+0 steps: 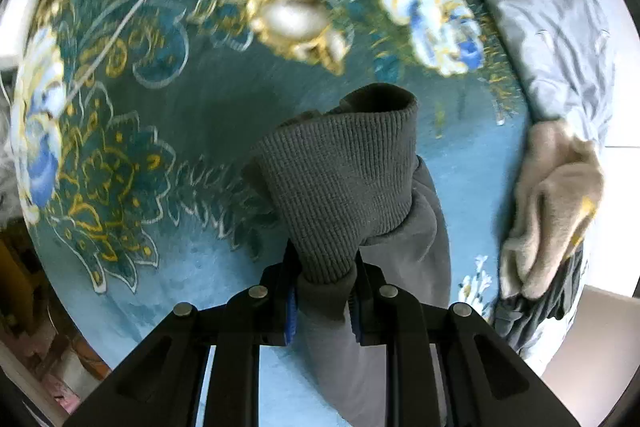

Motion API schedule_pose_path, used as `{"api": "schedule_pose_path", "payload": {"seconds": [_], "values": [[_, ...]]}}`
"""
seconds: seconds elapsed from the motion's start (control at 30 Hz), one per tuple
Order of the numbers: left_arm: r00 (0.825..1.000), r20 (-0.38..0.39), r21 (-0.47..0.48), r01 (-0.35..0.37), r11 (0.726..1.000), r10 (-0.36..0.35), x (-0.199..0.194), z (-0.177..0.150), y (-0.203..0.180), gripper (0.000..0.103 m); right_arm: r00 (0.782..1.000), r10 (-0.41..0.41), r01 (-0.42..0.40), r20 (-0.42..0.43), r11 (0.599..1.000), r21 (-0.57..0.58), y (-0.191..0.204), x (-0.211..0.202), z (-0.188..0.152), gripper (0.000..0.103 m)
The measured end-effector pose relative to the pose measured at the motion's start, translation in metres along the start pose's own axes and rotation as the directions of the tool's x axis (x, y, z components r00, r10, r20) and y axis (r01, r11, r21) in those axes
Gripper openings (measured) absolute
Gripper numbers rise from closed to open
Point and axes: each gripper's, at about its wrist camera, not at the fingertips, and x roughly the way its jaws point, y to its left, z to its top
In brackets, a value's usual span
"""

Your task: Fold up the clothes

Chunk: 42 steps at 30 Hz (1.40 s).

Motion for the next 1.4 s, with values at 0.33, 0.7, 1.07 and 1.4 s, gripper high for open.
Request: {"api": "schedule_pose_path", "payload": {"seconds": [0.33, 0.7, 1.07, 1.4], "values": [[0.967, 0.253, 0.602, -0.183, 0.777, 0.032, -0.047, -0.115, -0.136, 0.021, 0.998, -0.009, 0.010, 0.062, 1.000, -0.024, -0.005, -0.076, -0.040, 0.032], [0.949, 0.299, 0.913, -0.314, 0.261, 0.096, 0.028, -0.323, -0.233, 0.021, 0.998, -0.015, 0.023, 0.065, 0.993, -0.117, 0.006, -0.137, -0.053, 0.033], [0.930, 0.225, 0.958, -0.265, 0.106, 0.290, 0.104, -0.397, -0.233, 0.047, 0.989, -0.111, 0.121, 0.097, 0.988, -0.101, -0.037, -0.171, -0.039, 0.033], [0.977, -0.088, 0.945, 0.019, 0.328, 0.196, 0.080, -0.387, -0.236, 0.063, 1.000, 0.001, -0.001, -0.019, 1.000, -0.001, -0.053, -0.108, -0.025, 0.041]]}}
